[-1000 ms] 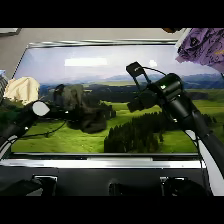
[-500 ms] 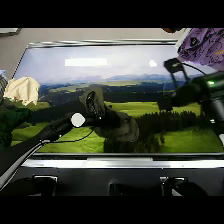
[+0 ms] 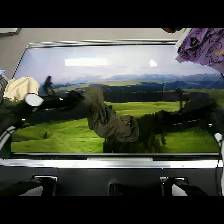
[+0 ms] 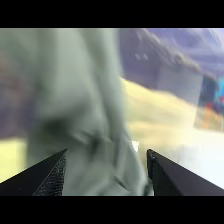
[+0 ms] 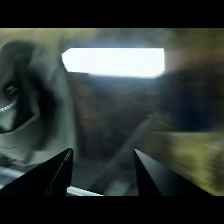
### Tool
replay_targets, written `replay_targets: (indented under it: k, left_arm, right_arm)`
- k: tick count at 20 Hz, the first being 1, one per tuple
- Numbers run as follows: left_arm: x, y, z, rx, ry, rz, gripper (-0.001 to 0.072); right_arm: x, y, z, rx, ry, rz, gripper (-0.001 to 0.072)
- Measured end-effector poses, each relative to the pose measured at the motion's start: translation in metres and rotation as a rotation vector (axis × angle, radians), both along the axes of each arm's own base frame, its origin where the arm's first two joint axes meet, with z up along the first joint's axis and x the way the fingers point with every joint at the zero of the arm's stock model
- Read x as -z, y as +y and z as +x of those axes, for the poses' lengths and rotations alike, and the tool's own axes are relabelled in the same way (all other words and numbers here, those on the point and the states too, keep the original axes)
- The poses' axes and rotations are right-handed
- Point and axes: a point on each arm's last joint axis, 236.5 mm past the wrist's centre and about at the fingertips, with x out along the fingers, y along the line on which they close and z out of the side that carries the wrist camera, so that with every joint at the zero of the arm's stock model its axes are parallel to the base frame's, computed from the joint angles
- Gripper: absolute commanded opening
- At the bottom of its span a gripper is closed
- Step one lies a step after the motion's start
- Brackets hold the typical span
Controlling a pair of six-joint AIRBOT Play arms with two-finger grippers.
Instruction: Fold the clothes and pants, and hang the long-sleeved shirts on hangers.
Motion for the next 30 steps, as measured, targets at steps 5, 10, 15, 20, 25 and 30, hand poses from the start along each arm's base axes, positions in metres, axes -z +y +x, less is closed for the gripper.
replay_targets:
  k: [5, 10, 15, 20, 25, 30]
  left_arm:
    - [0.001, 0.064, 0.003, -0.093, 0.041, 0.000, 0.0564]
    - [0.006, 0.085, 0.006, -0.132, 0.054, 0.001, 0.0564]
    - [0.025, 0.083, 0.015, -0.130, 0.064, -0.016, 0.0550]
    - [0.048, 0.058, 0.045, -0.092, 0.018, -0.061, 0.0550]
    - [0.077, 0.027, 0.078, -0.028, 0.015, -0.067, 0.0491]
    - [0.106, 0.011, 0.092, -0.005, 0.048, -0.073, 0.0313]
  right_arm:
    - [0.044, 0.056, -0.008, -0.053, 0.093, 0.141, 0.0443]
    - [0.072, 0.094, -0.014, -0.090, 0.146, 0.190, 0.0094]
    - [0.070, 0.100, -0.015, -0.122, 0.120, 0.181, 0.0031]
    - [0.049, 0.096, -0.021, -0.163, 0.082, 0.157, 0.0031]
    - [0.037, 0.095, -0.025, -0.165, 0.077, 0.156, 0.0031]
    - [0.034, 0.095, -0.026, -0.159, 0.083, 0.157, 0.0031]
